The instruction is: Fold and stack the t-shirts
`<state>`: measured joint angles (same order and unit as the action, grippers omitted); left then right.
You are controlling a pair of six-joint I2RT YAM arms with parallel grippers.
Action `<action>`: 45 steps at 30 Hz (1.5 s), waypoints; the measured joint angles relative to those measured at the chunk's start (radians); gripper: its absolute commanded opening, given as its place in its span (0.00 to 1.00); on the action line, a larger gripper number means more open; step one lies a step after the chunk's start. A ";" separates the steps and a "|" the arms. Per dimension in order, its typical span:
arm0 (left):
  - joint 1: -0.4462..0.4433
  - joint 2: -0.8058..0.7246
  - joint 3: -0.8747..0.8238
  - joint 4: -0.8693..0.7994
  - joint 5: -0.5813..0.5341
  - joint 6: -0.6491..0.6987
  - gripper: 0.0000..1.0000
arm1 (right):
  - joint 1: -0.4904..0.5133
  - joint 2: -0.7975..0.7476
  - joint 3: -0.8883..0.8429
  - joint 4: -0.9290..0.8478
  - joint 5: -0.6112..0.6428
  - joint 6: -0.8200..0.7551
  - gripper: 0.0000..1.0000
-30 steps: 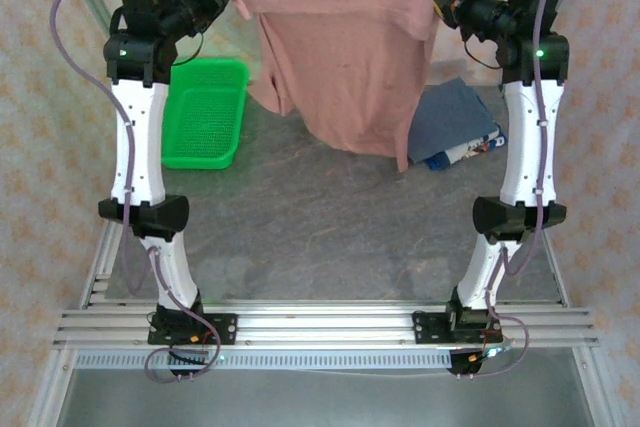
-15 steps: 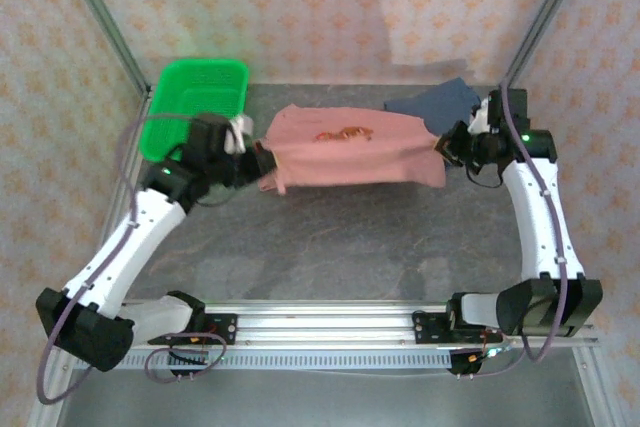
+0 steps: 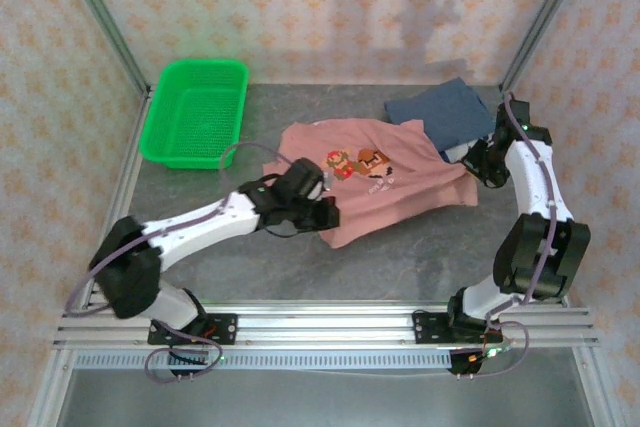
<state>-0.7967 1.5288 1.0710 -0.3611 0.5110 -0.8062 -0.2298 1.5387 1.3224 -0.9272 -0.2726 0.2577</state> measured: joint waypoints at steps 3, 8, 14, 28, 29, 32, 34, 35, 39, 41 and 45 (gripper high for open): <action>-0.051 0.146 0.120 0.031 0.076 0.020 0.48 | -0.010 0.058 0.052 0.023 0.080 -0.009 0.18; -0.066 0.243 0.220 0.081 0.172 0.018 0.77 | -0.036 0.165 0.155 0.063 0.165 -0.016 0.57; 0.086 0.103 0.234 -0.036 0.159 0.056 0.80 | -0.067 0.150 0.164 0.103 0.086 -0.005 0.70; 0.529 0.018 -0.003 -0.214 0.055 0.284 0.78 | 0.531 -0.468 -0.337 0.025 -0.222 0.284 0.74; 0.539 0.046 -0.016 -0.188 0.057 0.284 0.78 | 0.584 -0.508 -0.404 0.016 -0.222 0.341 0.73; 0.556 0.117 -0.037 -0.103 0.060 0.281 0.77 | 0.693 -0.626 -0.570 0.001 -0.222 0.494 0.70; 0.557 0.150 -0.041 -0.042 0.066 0.269 0.76 | 0.738 -0.681 -0.652 0.011 -0.215 0.576 0.68; 0.557 0.165 -0.041 -0.009 0.072 0.262 0.75 | 0.759 -0.695 -0.688 0.027 -0.212 0.612 0.66; 0.557 0.217 -0.041 0.087 0.087 0.249 0.72 | 0.827 -0.661 -0.787 0.132 -0.198 0.747 0.63; 0.557 0.243 -0.041 0.113 0.087 0.250 0.72 | 0.843 -0.611 -0.798 0.175 -0.192 0.780 0.61; 0.564 0.285 -0.041 0.146 0.087 0.248 0.69 | 0.849 -0.511 -0.798 0.255 -0.160 0.808 0.57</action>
<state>-0.2325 1.8141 1.0302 -0.2146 0.5983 -0.5587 0.6193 1.0275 0.5243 -0.6724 -0.4328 1.0660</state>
